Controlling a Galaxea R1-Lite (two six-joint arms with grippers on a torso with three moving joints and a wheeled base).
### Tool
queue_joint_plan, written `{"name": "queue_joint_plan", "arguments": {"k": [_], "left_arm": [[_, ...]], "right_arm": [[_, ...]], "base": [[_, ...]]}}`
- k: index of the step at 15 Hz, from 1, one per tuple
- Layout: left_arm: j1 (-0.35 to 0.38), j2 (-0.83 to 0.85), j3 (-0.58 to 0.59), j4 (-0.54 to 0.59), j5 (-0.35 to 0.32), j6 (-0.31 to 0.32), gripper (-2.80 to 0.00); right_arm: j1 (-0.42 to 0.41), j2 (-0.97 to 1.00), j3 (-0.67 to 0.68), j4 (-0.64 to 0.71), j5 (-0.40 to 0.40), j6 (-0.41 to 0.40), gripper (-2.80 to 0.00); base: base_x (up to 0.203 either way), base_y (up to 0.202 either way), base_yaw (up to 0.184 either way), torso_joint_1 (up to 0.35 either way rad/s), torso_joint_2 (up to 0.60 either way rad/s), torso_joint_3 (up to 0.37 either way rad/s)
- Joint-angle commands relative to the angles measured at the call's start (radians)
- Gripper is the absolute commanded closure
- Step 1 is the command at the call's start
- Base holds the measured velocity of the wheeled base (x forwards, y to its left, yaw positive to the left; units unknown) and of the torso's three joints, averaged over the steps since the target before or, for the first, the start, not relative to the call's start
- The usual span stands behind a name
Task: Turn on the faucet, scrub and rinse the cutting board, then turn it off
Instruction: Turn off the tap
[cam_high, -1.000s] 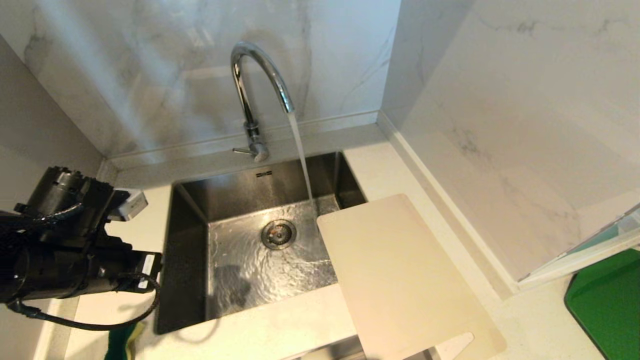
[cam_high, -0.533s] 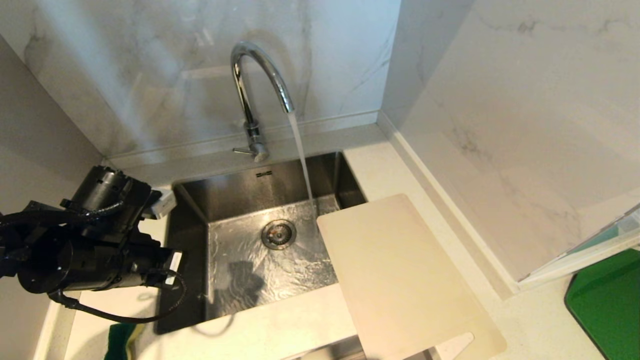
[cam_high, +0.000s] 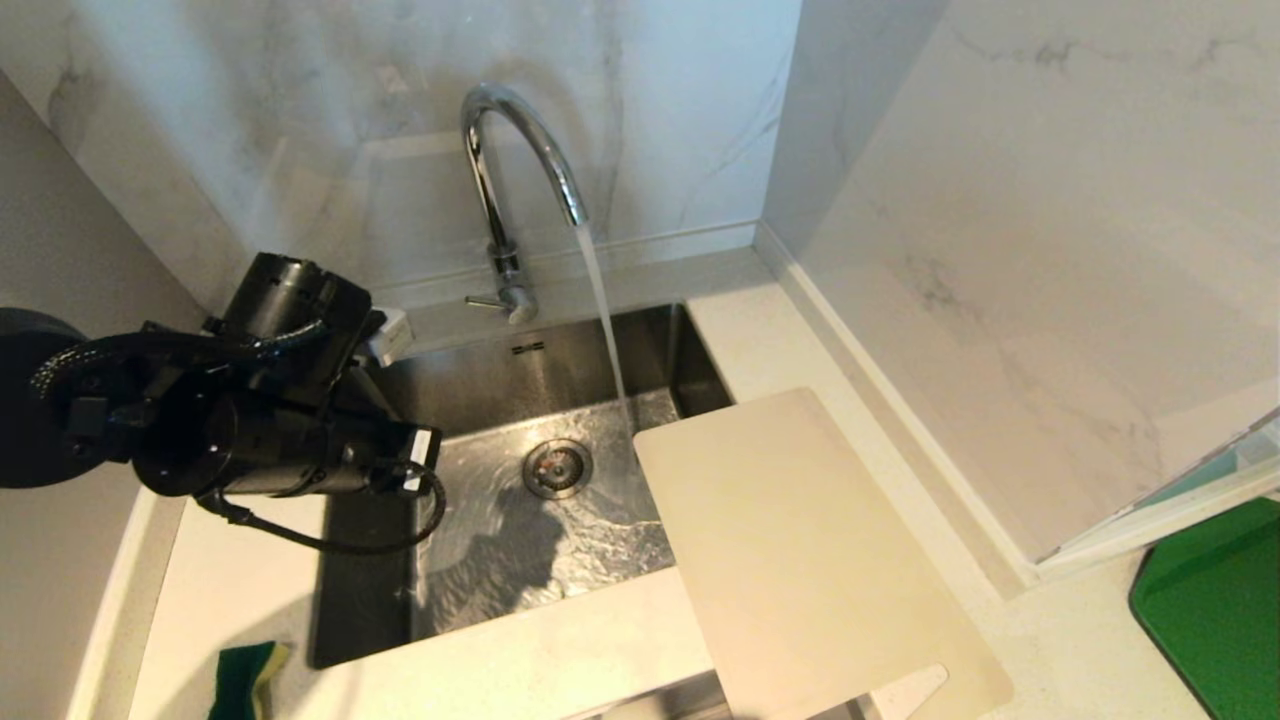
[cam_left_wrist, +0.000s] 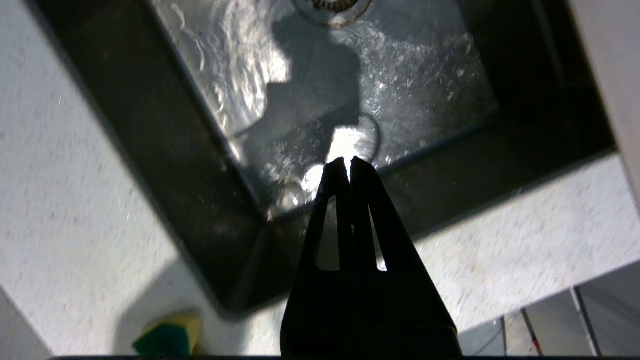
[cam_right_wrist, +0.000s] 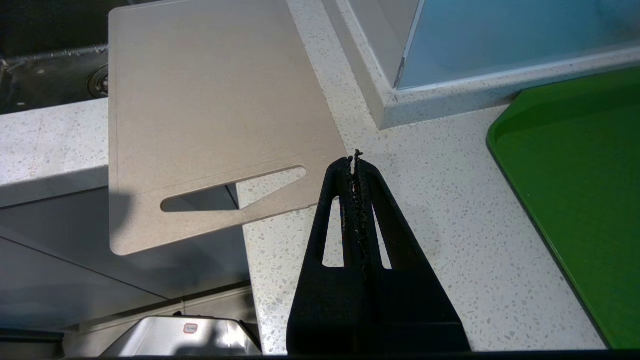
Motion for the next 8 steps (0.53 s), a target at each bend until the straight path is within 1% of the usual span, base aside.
{"name": "queue_joint_plan", "arguments": {"k": [1, 3, 5, 8], "left_arm": [[0.005, 0.110, -0.119, -0.019, -0.002, 0.002, 0.00], [0.003, 0.187, -0.189, -0.078, -0.003, 0.002, 0.00], [0.005, 0.247, -0.236, -0.202, -0.004, 0.005, 0.00], [0.026, 0.315, -0.295, -0.340, -0.004, 0.047, 0.00]], "right_arm": [[0.000, 0.001, 0.000, 0.000, 0.001, -0.001, 0.00], [0.000, 0.001, 0.000, 0.000, 0.000, -0.001, 0.00], [0.000, 0.001, 0.000, 0.000, 0.001, -0.001, 0.00], [0.000, 0.001, 0.000, 0.000, 0.000, -0.001, 0.00]], "base": [[0.000, 0.000, 0.000, 0.000, 0.00, 0.000], [0.000, 0.000, 0.000, 0.000, 0.00, 0.000], [0.000, 0.000, 0.000, 0.000, 0.00, 0.000], [0.000, 0.000, 0.000, 0.000, 0.00, 0.000]]}}
